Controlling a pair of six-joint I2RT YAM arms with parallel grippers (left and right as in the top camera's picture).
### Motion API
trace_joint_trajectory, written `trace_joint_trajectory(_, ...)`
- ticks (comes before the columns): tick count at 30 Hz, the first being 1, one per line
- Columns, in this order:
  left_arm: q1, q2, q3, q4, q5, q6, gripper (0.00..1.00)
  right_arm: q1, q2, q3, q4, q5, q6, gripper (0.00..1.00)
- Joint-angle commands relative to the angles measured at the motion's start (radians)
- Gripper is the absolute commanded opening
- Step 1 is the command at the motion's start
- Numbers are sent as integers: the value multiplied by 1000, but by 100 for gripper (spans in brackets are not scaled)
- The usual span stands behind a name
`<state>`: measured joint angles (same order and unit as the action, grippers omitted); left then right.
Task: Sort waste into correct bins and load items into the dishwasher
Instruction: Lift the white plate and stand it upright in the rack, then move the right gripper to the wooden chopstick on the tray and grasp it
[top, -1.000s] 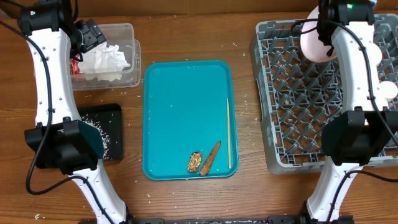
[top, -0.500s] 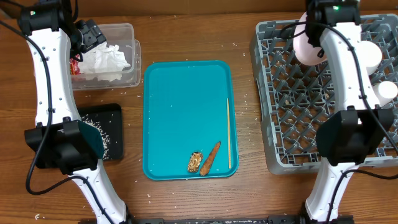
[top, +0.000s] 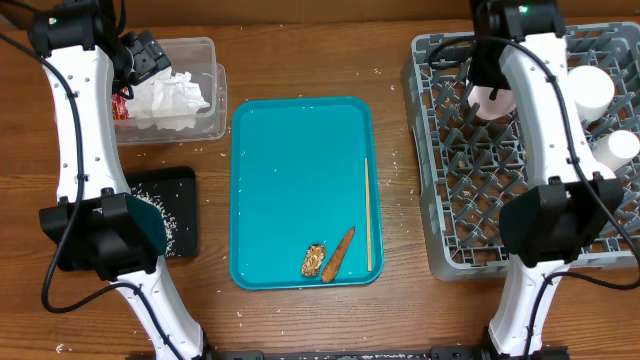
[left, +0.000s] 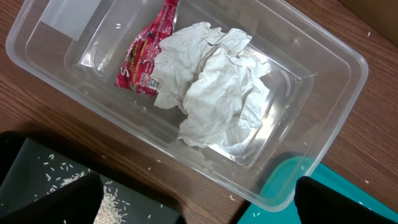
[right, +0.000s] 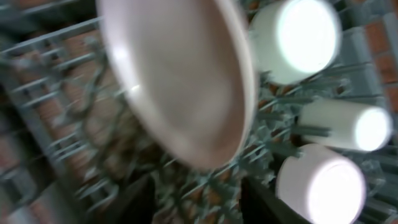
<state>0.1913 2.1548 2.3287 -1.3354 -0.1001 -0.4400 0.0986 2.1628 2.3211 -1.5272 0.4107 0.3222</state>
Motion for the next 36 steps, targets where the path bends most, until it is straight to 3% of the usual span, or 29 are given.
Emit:
trace_joint_trajectory(1,-5,-28,-3,1,4,-13,100,1,-37,95,-39,-371,-18,50)
trace_joint_trajectory(6,-5,-28,-3,1,4,-13,100,8,-55,114,-118,-836,-117,52)
trace_joint_trajectory(11,-5,-28,-3,1,4,-13,100,76,-55,79,-167,-834,-148,55)
trace_joint_trajectory(14,-5,-28,-3,1,4,-13,100,176,-53,13,-157,-740,-148,92)
trace_joint_trajectory(15,-5,-28,-3,1,4,-13,99,200,-53,-8,-148,-724,-147,100)
trace_joint_trajectory(21,-5,-28,-3,1,4,-13,100,347,-52,-260,14,-650,-50,99)
trace_joint_trajectory(28,-5,-28,-3,1,4,-13,100,426,-52,-539,169,-647,44,78)
trace_joint_trajectory(36,-5,-28,-3,1,4,-13,100,468,-52,-656,208,-610,78,74)
